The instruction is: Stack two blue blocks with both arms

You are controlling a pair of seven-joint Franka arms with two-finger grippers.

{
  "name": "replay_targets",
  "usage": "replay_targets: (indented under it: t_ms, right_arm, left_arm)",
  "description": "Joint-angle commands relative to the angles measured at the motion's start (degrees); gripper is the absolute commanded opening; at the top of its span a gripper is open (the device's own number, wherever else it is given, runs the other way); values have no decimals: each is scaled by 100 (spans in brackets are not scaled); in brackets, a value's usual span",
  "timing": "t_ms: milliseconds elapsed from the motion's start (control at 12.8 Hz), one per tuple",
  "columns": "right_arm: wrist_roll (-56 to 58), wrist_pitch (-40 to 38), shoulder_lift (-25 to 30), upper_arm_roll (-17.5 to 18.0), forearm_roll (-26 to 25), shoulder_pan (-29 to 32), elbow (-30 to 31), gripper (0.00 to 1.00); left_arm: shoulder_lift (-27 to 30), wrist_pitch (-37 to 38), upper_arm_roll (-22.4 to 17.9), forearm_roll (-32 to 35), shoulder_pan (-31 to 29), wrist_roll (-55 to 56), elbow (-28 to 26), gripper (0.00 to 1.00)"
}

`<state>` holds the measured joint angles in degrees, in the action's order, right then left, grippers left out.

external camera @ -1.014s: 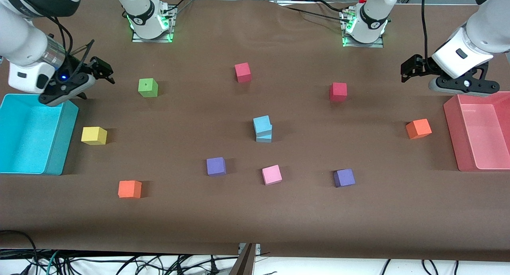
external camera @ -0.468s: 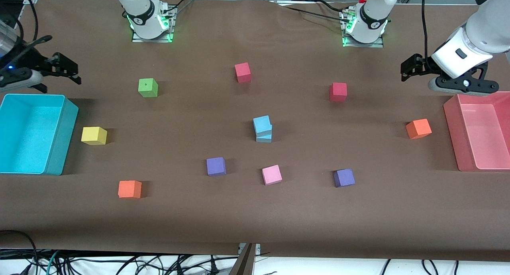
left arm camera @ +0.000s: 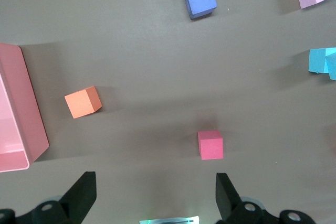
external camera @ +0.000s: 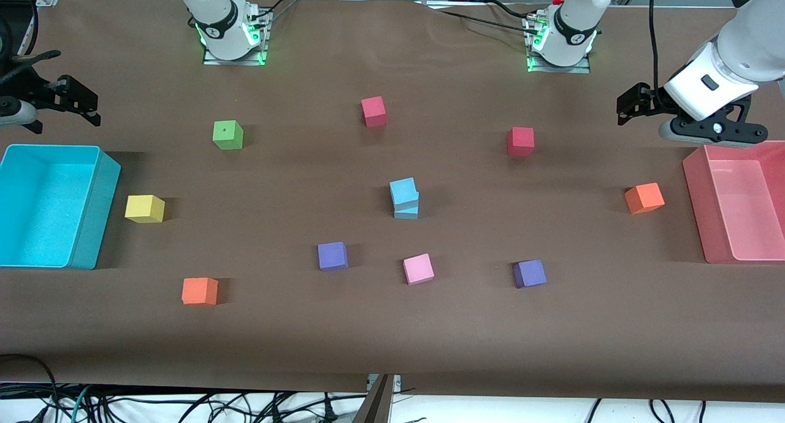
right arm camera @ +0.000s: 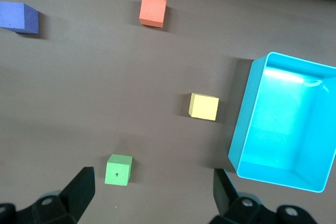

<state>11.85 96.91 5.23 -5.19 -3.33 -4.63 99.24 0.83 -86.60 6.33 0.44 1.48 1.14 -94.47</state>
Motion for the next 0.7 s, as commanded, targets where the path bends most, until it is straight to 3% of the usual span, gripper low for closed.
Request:
replay_targets:
  t_ms: [0,624]
  right_arm:
    - [-104,-67,48,45,-54,6,-54,100]
    - [-315,-322,57,53,404,14,-19,100]
  left_arm:
    - [-74,126,-18,-124,-34,-114,157,100]
    - [-101,126,-18,-124,-34,-106,166,100]
